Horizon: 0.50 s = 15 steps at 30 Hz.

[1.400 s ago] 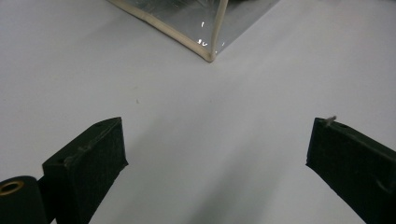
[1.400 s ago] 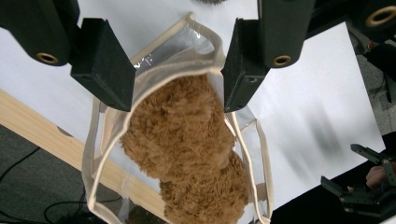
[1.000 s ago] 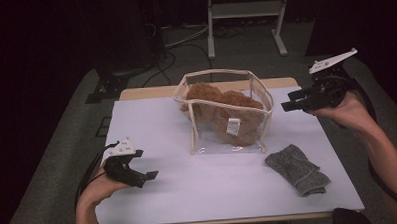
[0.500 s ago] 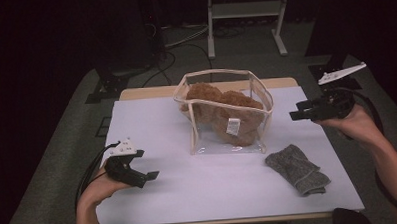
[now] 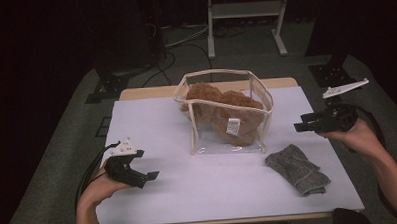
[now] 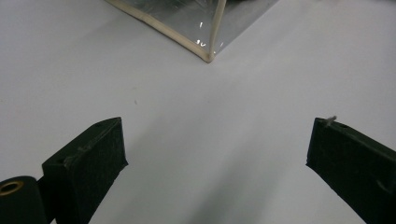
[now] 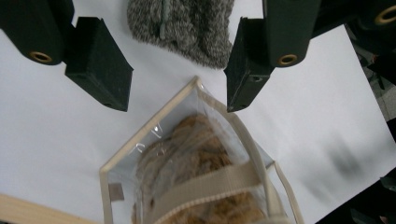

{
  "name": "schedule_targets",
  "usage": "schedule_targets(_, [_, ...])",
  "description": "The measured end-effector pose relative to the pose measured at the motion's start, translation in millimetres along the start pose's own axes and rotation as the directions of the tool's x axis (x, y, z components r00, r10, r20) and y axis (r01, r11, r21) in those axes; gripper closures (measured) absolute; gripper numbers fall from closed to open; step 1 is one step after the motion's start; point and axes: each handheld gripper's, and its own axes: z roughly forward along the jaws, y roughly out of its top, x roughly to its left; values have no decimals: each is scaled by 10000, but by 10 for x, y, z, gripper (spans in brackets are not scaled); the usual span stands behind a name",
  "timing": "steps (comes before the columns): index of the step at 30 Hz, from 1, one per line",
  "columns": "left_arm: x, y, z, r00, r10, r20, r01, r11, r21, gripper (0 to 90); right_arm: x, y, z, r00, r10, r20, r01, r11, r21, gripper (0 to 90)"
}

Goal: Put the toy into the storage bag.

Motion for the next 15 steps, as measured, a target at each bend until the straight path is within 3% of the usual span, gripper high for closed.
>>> schedule_targets(15, [-33, 12, 20, 10000, 87, 23, -88, 9999, 117, 36, -91, -382, 101, 9985, 549, 26, -550, 9982, 247, 388])
